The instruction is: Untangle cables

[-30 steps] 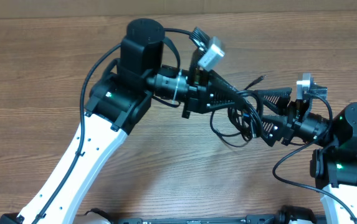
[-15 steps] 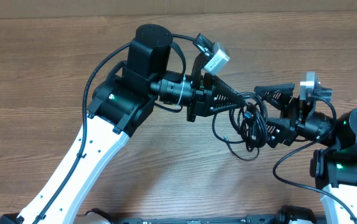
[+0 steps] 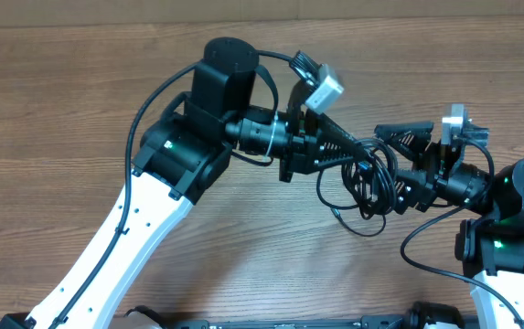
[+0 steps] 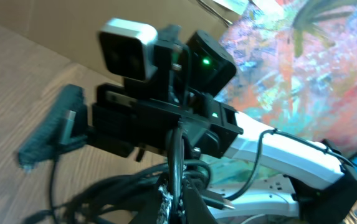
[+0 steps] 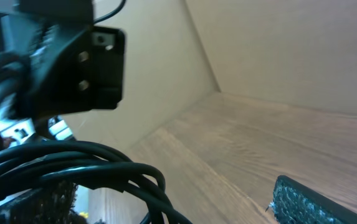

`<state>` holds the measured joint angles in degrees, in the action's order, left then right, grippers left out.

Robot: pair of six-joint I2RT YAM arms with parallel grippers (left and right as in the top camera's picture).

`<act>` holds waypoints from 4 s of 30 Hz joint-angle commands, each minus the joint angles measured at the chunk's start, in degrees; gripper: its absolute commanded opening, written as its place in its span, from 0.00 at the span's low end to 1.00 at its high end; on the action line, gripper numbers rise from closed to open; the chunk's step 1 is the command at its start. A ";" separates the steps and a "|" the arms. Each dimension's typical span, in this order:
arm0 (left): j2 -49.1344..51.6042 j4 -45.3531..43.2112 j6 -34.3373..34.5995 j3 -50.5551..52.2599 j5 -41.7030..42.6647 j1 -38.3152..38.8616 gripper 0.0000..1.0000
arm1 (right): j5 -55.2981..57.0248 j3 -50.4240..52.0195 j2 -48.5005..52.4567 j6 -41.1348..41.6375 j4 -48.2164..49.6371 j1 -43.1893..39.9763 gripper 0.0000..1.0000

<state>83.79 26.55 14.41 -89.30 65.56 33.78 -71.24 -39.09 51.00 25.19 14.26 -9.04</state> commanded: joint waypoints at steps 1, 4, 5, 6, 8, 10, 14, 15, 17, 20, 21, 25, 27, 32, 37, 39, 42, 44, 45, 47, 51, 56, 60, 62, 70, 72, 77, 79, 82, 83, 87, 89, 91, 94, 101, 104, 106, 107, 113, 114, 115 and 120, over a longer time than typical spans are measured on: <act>-1.36 -0.13 -0.87 -1.27 2.05 1.66 0.04 | 6.08 -0.26 -0.20 0.42 -0.57 -0.37 1.00; -1.36 -0.26 -0.85 -1.27 2.40 1.90 0.04 | 9.70 -0.26 0.07 -0.20 -3.91 -0.37 1.00; -1.36 -0.31 -0.87 -1.27 2.84 1.90 0.04 | 10.32 -0.26 0.33 -0.46 -4.76 -0.37 1.00; -1.36 -0.33 -0.85 -1.27 3.13 1.88 0.04 | 10.36 -0.26 0.72 -1.31 -5.44 -0.37 1.00; -1.36 -0.33 -0.85 -1.27 3.17 1.90 0.04 | 10.36 -0.26 1.70 -1.64 -6.23 -0.37 1.00; -1.36 -0.39 -0.85 -1.27 3.54 1.90 0.04 | 10.36 -0.26 2.73 -1.62 -6.36 -0.37 1.00; -1.36 -0.44 -0.68 -1.27 4.04 1.88 0.04 | 10.43 -0.26 5.01 -1.62 -6.49 -0.37 1.00; -1.36 -0.44 -0.68 -1.27 4.52 1.88 0.04 | 10.47 -0.26 5.57 -1.62 -6.75 -0.37 1.00; -1.36 -0.46 -0.68 -1.27 4.96 1.88 0.04 | 11.06 -0.26 6.29 -1.62 -7.61 -0.37 1.00; -1.36 -0.79 -0.68 -1.27 4.98 1.88 0.04 | 11.21 -0.26 6.99 -1.64 -8.50 -0.37 1.00; -1.36 -1.11 -0.68 -1.27 5.01 1.88 0.04 | 11.23 -0.26 6.99 -1.64 -8.70 -0.37 1.00; -1.36 -2.12 -0.66 -1.27 5.01 1.88 0.04 | 11.26 -0.26 6.99 -1.68 -8.83 -0.37 1.00; -1.36 -2.23 -0.63 -1.27 5.03 1.88 0.04 | 11.30 -0.26 6.99 -2.34 -8.85 -0.37 1.00; -1.36 -2.23 -0.66 -1.27 4.98 1.84 0.04 | 11.02 -0.26 6.97 -2.54 -9.46 -0.37 1.00; -1.36 -2.45 -0.63 -1.27 4.98 1.07 0.04 | 10.78 -0.26 6.97 -2.99 -13.44 -0.37 1.00; -1.36 -2.43 0.04 -1.27 5.03 0.66 0.04 | 10.75 -0.26 6.97 -2.99 -14.43 -0.37 1.00; -1.36 -2.78 0.57 -1.29 7.23 -0.17 0.04 | 10.21 -0.26 6.86 -2.97 -14.62 -0.37 1.00; -1.36 -3.04 -0.61 -1.27 10.32 -0.85 0.04 | 8.98 -0.26 6.62 -2.99 -14.60 -0.37 1.00; -1.36 -3.19 -1.92 -1.27 12.44 -1.33 0.04 | 8.15 -0.26 6.45 -3.21 -14.60 -0.37 1.00; -1.36 -3.26 -4.00 -1.27 15.52 -2.47 0.04 | 6.56 -0.26 6.03 -4.33 -14.60 -0.37 1.00; -1.36 -3.26 -4.39 -1.27 17.03 -4.28 0.04 | 4.46 -0.26 4.81 -5.79 -14.60 -0.48 1.00; -1.36 -3.28 -5.14 -1.27 17.05 -4.63 0.04 | 4.46 -0.26 3.61 -6.03 -14.32 -0.48 1.00; -1.36 -3.26 -5.25 -1.27 17.03 -4.61 0.04 | 4.00 -0.26 3.30 -6.01 -14.12 -0.48 1.00; -1.36 -3.26 -5.25 -1.27 17.03 -4.61 0.04 | 3.23 -0.26 3.32 -6.01 -13.97 -0.48 1.00; -1.36 -3.58 -6.75 -1.27 16.76 -4.35 0.04 | -0.92 -0.26 3.32 -6.25 -13.46 -0.46 1.00; -1.36 -4.46 -6.73 -1.27 16.74 -3.80 0.04 | -0.92 -0.26 3.32 -6.25 -13.25 -0.46 1.00; -1.36 -7.21 -6.71 -1.27 14.91 -1.68 0.04 | -0.92 -0.26 3.32 -6.23 -12.90 -0.35 1.00; -1.36 -8.13 -6.73 -1.27 14.58 -0.63 0.04 | -0.92 -0.26 3.32 -6.23 -12.87 -0.35 1.00; -1.36 -8.98 -6.73 -1.27 14.51 0.90 0.04 | -0.90 -0.26 3.32 -6.25 -12.87 -0.35 1.00; -1.36 -9.05 -6.71 -1.27 14.05 1.60 0.04 | -0.90 -0.26 3.32 -6.23 -12.87 -0.35 1.00; -1.33 -8.92 -6.71 -1.27 10.71 3.61 0.04 | -0.94 -0.26 3.32 -6.21 -12.90 -0.35 1.00; -1.33 -8.76 -6.71 -1.27 9.09 3.85 0.04 | -1.66 -0.26 3.32 -6.21 -12.87 -0.35 1.00; -1.33 -8.81 -6.73 -1.27 8.68 3.82 0.04 | -2.86 -0.26 3.32 -6.21 -12.90 -0.35 1.00; -1.29 -8.63 -6.71 -1.27 8.00 3.69 0.04 | -4.50 -0.26 3.32 -6.21 -12.90 -0.35 1.00; -1.29 -7.19 -6.71 -1.27 6.25 3.69 0.04 | -7.21 -0.26 3.32 -6.19 -12.90 -0.35 1.00; -1.27 -6.62 -6.71 -1.27 4.20 3.69 0.04 | -8.22 -0.26 3.32 -6.19 -12.90 -0.37 1.00; -1.27 -6.64 -6.69 -1.27 3.37 3.69 0.04 | -8.81 -0.26 3.32 -6.16 -13.00 -0.35 1.00; -1.27 -6.67 -6.71 -1.27 3.21 3.69 0.04 | -8.85 -0.26 3.32 -6.16 -13.11 -0.35 1.00; -1.27 -5.27 -6.75 -1.27 1.33 3.58 0.04 | -7.67 -0.26 3.32 -6.12 -13.35 -0.37 1.00; -1.27 -5.05 -6.75 -1.27 1.36 3.26 0.04 | -6.40 -0.26 3.32 -6.03 -13.60 -0.37 1.00; -1.27 -4.66 -6.78 -1.27 1.36 2.95 0.04 | -4.31 -0.26 3.32 -5.60 -13.94 -0.37 1.00; -1.29 -0.44 -8.87 -1.27 1.55 0.07 0.04 | 3.96 -0.26 3.32 -4.15 -16.59 -1.11 1.00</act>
<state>83.79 24.43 8.56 -89.30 67.33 35.94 -73.76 -39.09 55.00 19.75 -1.54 -9.37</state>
